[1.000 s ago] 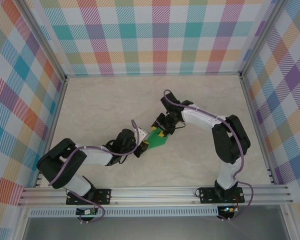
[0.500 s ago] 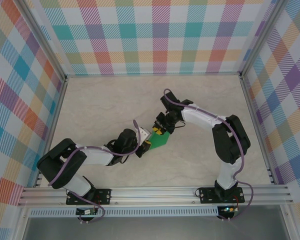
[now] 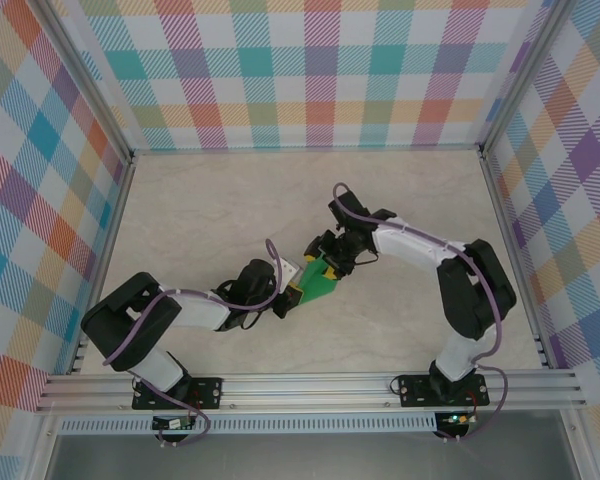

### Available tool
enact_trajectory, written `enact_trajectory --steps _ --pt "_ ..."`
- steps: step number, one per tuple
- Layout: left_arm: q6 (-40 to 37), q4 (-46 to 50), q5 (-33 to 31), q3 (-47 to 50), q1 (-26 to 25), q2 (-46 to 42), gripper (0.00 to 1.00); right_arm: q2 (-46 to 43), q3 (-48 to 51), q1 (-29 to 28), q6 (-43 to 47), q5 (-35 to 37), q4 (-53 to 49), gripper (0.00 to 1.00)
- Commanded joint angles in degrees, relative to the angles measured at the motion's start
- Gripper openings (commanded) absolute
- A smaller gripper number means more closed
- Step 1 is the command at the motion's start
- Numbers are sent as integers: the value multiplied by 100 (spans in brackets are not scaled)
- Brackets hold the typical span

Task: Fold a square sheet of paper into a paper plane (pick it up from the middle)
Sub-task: Fourth fold the wing at the center of the table.

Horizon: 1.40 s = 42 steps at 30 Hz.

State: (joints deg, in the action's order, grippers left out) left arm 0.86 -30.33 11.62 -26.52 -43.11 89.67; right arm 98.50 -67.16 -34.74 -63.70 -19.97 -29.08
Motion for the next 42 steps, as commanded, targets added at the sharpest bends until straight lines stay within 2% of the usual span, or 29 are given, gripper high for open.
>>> enact_trajectory --steps 1,7,16,25,33,42 --pt "268 -36 291 -195 -98 77 15 -595 574 81 200 168 642 59" --pt "684 426 415 -433 -94 103 14 -1263 1393 108 450 338 1322 59" --pt "1486 711 794 -670 -96 263 13 -1255 1982 108 781 33 2066 56" --pt "1677 783 1045 -826 -100 546 13 -844 1984 107 1181 -219 2151 48" --pt "1999 1328 939 -1112 -85 632 11 -478 1890 108 1268 -153 1941 47" --pt "2126 1477 1057 -1227 -83 681 10 -244 1767 104 1290 -60 1970 46"
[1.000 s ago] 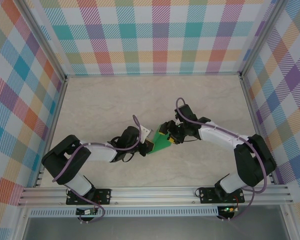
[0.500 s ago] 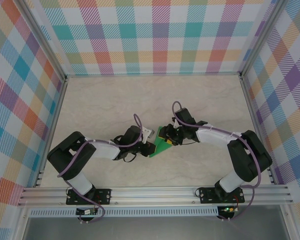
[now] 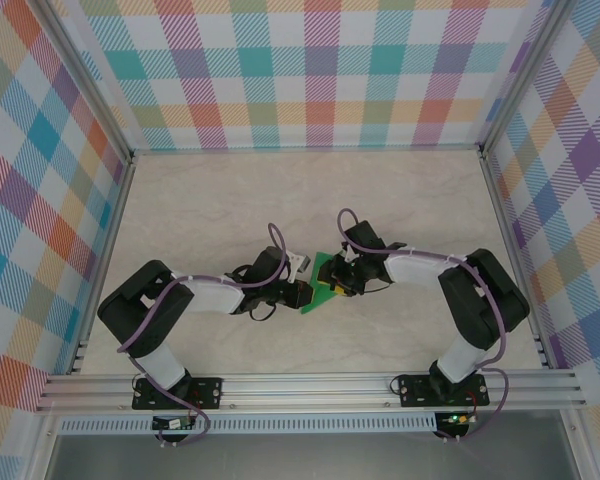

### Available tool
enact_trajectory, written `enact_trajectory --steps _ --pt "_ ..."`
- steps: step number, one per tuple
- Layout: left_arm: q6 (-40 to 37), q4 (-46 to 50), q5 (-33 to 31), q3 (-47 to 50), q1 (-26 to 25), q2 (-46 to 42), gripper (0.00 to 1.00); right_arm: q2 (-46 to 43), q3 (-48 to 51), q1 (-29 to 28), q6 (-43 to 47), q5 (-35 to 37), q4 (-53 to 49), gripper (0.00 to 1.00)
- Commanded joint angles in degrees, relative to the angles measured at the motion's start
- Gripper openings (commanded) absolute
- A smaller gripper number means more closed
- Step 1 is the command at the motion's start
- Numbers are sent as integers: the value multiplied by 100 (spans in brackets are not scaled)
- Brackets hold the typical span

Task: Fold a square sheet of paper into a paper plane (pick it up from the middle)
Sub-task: Fourth fold the wing at the center of the table.

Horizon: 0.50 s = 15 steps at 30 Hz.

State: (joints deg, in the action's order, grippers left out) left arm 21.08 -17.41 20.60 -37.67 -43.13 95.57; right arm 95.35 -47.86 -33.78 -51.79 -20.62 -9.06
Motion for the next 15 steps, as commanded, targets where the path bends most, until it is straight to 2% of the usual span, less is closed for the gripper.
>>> enact_trajectory --steps 1,15 --pt "115 169 159 -109 -77 102 10 79 -177 12 109 13 -31 46" --pt "190 203 203 -144 -58 219 12 426 -375 14 216 180 -301 46"
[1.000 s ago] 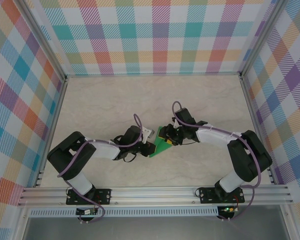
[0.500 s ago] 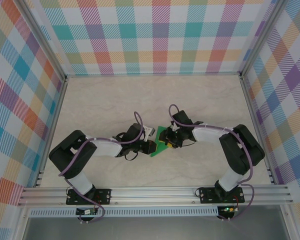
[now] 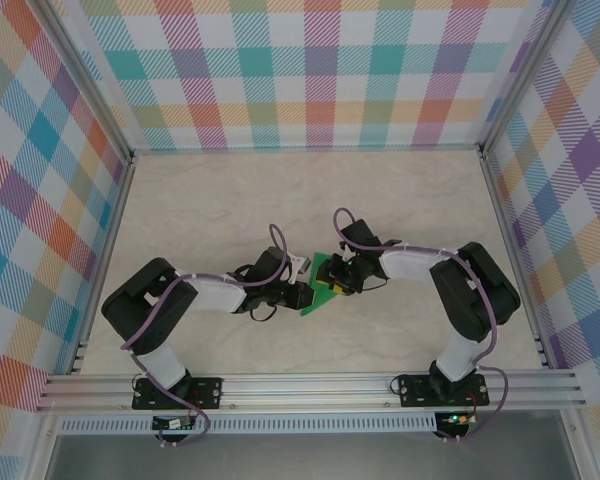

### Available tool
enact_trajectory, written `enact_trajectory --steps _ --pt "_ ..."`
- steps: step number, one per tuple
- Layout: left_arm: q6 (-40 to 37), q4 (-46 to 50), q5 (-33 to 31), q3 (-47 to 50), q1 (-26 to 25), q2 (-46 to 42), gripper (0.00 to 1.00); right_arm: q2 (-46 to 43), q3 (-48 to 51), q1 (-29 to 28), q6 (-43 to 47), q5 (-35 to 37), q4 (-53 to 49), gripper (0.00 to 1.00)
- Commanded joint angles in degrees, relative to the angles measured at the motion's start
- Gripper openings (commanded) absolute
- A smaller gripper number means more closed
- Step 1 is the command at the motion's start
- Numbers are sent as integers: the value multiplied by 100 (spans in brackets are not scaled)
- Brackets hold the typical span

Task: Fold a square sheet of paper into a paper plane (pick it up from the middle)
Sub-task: Fourth fold the wing at the center of the table.

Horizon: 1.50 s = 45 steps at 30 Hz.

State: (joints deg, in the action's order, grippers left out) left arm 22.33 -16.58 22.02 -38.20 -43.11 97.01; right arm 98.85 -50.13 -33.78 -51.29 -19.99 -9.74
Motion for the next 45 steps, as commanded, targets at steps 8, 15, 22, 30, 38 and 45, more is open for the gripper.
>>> enact_trajectory --steps 8,15,22,30,38,45 --pt "184 238 -14 -49 -3 -106 23 223 -300 11 258 284 -596 48" --pt "34 932 -710 239 83 -1259 44 500 -590 -8 498 489 -1258 53" --pt "450 500 -606 400 121 -1473 34 760 -840 -67 638 614 -1686 59" --pt "1034 -240 -59 336 180 -853 14 917 -920 -85 641 636 -1834 56" --pt "1184 -285 -50 3 175 -268 7 992 -929 -94 646 612 -1864 56" --pt "1204 -116 -308 -96 173 -125 3 927 -893 -94 679 587 -1791 55"
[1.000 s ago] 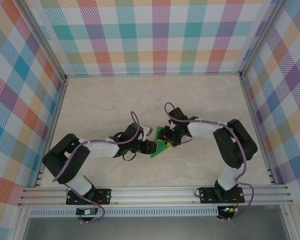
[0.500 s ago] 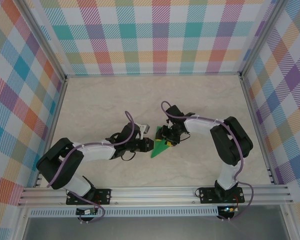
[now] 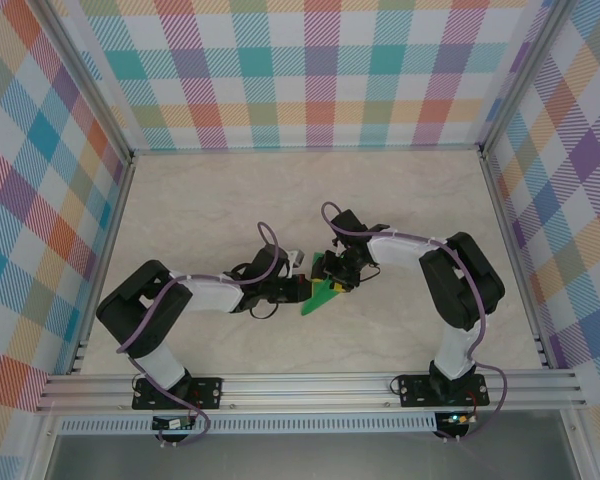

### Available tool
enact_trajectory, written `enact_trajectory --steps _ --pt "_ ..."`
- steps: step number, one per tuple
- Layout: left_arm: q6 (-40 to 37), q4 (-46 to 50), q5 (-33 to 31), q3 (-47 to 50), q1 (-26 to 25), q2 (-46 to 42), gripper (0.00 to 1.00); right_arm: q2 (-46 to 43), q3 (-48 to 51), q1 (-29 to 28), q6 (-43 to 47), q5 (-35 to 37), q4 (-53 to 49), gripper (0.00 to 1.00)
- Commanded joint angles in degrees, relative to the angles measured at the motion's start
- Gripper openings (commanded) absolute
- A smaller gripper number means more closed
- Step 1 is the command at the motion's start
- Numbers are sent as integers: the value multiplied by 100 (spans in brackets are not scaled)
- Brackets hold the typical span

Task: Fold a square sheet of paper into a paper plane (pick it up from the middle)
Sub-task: Fourth fold the wing at the center of the table.

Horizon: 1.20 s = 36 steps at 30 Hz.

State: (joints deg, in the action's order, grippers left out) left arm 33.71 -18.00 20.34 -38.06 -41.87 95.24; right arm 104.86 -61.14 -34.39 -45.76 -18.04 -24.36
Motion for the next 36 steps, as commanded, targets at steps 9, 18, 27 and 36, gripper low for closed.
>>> enact_trajectory --steps 9,18,27,36 --pt "4 257 -303 -15 52 15 2 106 314 -32 176 383 -144 53" --pt "-23 244 -202 -42 48 -20 2 372 91 -31 69 424 -453 39" --pt "-8 393 -189 -146 57 -476 5 518 24 -35 111 504 -647 39" --pt "64 244 7 -210 65 -228 5 650 -81 -32 212 436 -727 44"
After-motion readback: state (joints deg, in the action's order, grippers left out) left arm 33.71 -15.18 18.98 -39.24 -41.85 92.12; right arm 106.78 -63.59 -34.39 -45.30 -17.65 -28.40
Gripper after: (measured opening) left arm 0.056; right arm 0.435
